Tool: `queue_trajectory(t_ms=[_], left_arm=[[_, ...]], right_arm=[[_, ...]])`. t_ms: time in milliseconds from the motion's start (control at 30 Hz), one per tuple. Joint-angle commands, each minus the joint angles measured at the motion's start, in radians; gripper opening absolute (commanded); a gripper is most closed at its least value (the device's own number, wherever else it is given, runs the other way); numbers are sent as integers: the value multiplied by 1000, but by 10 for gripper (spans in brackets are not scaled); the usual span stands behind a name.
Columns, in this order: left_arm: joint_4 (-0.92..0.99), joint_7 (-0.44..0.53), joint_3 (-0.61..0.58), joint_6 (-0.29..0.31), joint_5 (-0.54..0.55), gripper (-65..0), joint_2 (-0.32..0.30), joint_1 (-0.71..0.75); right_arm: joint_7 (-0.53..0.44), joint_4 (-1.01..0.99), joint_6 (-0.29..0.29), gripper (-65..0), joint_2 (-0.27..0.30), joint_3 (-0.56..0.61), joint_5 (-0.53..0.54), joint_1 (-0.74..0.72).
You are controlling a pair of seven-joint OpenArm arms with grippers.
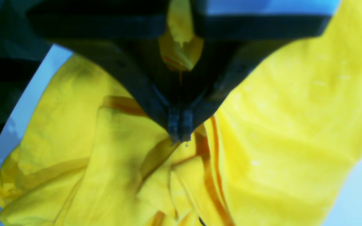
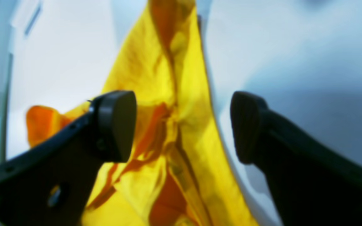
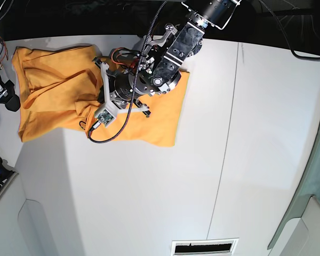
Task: Layout the t-shirt on the table in an organized manner, then fold the t-shirt properly
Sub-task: 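Hold the folded end down with the left gripper while the right gripper adjusts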
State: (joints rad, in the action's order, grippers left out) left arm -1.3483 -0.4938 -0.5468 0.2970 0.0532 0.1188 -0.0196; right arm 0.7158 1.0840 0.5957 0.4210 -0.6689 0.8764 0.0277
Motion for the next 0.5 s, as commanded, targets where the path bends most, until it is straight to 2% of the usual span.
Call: queue_trajectory(t_ms=[0, 100, 300, 467], left_arm=[[-15, 17, -2, 6, 10, -650, 13, -13], [-15, 16, -2, 6, 10, -650, 13, -14], [-15, 16, -2, 6, 10, -650, 14, -13], [-15, 14, -2, 6, 10, -650, 14, -13]], right_arm=[[-20, 17, 9, -198, 24, -6, 8, -11], [-28, 4, 3, -198, 24, -6, -25, -11], [-27, -74, 12, -198, 16, -5, -16, -16], [0, -116, 26, -198, -8, -5, 83, -17]])
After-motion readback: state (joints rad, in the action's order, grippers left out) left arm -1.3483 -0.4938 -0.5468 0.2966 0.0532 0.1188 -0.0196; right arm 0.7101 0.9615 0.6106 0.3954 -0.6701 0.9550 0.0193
